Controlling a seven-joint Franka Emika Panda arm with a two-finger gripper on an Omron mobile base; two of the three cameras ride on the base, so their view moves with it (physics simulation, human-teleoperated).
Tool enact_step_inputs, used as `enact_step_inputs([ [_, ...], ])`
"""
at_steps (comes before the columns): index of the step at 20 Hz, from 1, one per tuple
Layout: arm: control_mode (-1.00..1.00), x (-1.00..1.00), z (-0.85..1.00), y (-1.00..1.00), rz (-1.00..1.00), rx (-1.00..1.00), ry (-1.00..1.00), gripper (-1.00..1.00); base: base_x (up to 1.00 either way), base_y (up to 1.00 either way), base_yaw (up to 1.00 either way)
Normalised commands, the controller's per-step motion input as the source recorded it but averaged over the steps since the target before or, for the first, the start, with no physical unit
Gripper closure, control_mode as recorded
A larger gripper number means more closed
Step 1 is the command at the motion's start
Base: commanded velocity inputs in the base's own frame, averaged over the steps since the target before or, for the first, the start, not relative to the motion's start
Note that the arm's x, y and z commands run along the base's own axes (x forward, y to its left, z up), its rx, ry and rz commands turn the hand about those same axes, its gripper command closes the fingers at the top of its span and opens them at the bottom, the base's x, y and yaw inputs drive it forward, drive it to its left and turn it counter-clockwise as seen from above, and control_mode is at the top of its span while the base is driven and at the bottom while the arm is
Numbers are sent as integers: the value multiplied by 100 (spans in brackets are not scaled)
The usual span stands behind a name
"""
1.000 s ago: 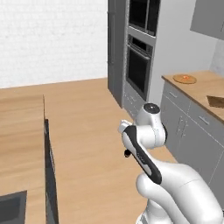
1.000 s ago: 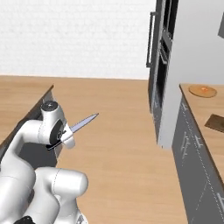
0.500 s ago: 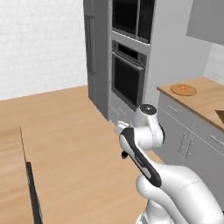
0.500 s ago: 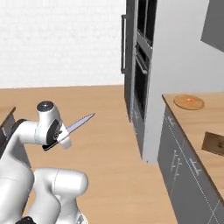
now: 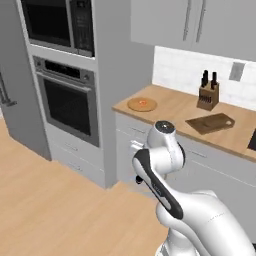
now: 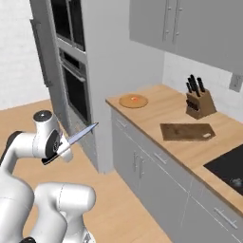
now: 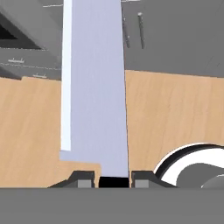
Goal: Pick up the knife from the drawer and place it on the cutting board. Then place the meat from the plate to the cutting board.
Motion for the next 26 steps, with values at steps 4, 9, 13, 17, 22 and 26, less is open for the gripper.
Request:
enact_step_inputs([
  [4,100,0,0,0,0,0,0,100,56,0,-78],
  [9,100,0,0,0,0,0,0,100,46,9,-75],
  [13,100,0,0,0,0,0,0,100,28,14,-72],
  [17,100,0,0,0,0,0,0,100,16,66,-63],
  [22,100,0,0,0,0,0,0,100,1,100,-48],
  [26,100,0,0,0,0,0,0,100,21,98,-43],
])
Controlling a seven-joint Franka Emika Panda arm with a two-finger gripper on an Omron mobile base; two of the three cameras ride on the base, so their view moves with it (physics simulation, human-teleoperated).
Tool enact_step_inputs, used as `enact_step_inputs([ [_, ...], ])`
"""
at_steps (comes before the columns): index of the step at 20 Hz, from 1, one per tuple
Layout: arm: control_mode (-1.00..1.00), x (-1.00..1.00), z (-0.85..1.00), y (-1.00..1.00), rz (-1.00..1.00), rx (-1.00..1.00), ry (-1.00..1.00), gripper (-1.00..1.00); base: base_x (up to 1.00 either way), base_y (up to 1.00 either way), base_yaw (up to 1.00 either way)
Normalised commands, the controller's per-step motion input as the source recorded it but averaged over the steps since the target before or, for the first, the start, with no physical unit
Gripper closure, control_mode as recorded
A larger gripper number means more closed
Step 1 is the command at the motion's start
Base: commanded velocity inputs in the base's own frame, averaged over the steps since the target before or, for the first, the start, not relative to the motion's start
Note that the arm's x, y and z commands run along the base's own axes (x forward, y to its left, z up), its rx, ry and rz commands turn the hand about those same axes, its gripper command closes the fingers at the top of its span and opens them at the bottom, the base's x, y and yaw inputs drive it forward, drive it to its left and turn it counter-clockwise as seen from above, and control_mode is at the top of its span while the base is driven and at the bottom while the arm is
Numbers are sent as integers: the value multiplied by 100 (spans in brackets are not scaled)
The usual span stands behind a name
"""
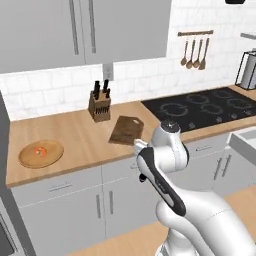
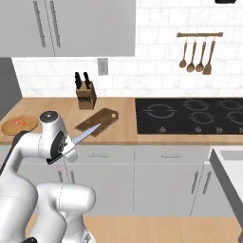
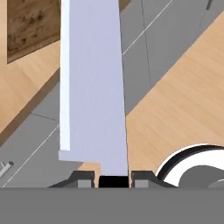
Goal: Pick up the knife from the drawer and place it on the cutting board. Then place the meat from the plate to the cutting board.
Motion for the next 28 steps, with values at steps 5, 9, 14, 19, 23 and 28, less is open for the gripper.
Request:
enact_step_inputs([
  [5,100,0,0,0,0,0,0,100,45,33,-14],
  [9,100,0,0,0,0,0,0,100,55,12,2],
  [14,100,0,0,0,0,0,0,100,21,11,21],
  [19,100,0,0,0,0,0,0,100,38,9,18],
  [23,100,0,0,0,0,0,0,100,21,14,25],
  [28,100,0,0,0,0,0,0,100,49,4,5],
])
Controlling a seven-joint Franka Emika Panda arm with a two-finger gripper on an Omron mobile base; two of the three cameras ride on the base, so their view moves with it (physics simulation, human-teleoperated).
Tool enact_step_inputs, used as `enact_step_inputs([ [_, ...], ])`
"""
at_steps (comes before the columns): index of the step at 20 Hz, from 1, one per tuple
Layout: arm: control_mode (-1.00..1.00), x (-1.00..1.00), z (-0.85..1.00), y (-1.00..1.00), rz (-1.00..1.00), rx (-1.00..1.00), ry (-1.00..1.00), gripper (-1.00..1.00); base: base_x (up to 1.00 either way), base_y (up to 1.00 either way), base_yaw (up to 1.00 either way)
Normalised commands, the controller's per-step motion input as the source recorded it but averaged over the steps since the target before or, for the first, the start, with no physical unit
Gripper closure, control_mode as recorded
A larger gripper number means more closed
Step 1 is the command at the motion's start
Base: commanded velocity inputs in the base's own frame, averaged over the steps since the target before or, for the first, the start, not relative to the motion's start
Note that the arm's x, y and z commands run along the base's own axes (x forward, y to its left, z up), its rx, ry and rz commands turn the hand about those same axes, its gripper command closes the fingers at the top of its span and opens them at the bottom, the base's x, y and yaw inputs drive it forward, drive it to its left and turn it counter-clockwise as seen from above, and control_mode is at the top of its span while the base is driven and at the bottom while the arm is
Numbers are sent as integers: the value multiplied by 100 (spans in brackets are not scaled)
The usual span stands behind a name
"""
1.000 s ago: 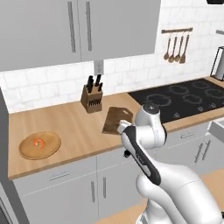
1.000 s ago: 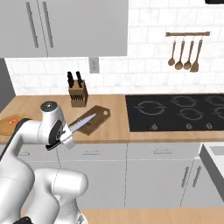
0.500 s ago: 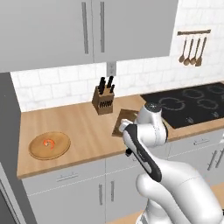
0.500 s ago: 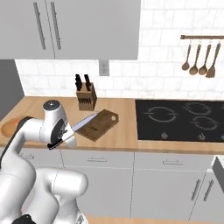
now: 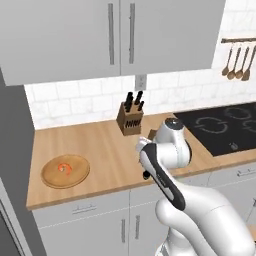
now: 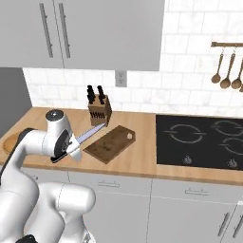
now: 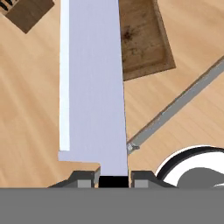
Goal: Pick up the knife from the drawer and place it on the cutting board. Then place the meat from the plate to the cutting board.
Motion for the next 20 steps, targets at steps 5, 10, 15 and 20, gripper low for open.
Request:
enact_step_inputs([
  [5,100,0,0,0,0,0,0,100,71,3,0],
  [10,-100,32,-2,-43,0,0,14,100,23,-1,0],
  [15,-100,69,-2,-100,0,0,35,100,0,0,0],
  [20,-100,67,-19,-83,8,0,25,100,0,0,0],
])
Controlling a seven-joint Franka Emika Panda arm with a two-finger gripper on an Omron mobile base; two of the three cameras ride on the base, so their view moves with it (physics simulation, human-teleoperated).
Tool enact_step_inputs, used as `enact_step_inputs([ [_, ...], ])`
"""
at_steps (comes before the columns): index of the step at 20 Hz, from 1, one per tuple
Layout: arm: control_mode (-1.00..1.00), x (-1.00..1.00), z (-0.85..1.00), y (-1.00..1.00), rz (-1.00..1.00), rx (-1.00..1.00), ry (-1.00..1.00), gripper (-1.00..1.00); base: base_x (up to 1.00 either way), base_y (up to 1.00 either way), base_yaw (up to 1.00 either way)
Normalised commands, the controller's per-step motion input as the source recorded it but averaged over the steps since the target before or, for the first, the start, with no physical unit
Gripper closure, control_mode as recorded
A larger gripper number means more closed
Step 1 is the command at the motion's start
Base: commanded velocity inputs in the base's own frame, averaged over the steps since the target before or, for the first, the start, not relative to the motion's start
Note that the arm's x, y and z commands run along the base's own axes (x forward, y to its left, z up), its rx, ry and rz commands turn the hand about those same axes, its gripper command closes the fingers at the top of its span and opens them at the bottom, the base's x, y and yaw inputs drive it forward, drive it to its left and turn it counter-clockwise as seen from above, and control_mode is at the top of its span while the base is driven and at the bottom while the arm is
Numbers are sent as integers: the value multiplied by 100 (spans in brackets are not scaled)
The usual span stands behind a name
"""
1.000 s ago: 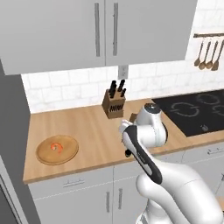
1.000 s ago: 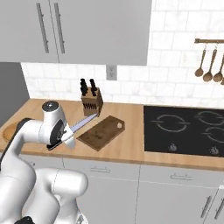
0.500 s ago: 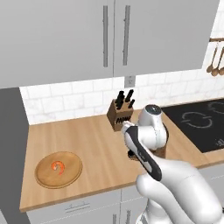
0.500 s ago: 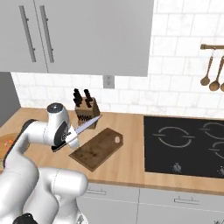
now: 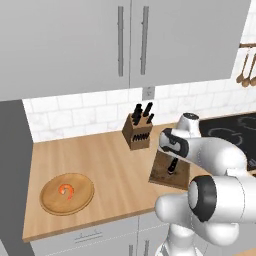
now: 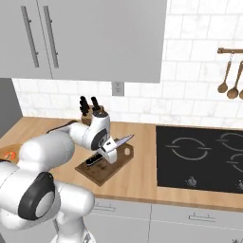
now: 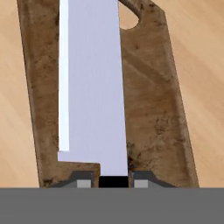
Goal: Pick up the knife from the drawer and place it on the cutting board. Then place the meat from the plate to the cutting board.
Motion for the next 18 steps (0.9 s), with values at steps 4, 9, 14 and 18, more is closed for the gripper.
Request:
enact_step_inputs([
  [4,-100,39,-30,-7,3,-5,5,100,0,0,0],
  [9,-100,-1,-64,0,3,-18,8,100,0,0,0],
  [14,-100,-28,-39,7,4,-13,3,100,0,0,0],
  [18,-100,-44,0,0,3,0,-1,100,0,0,0],
])
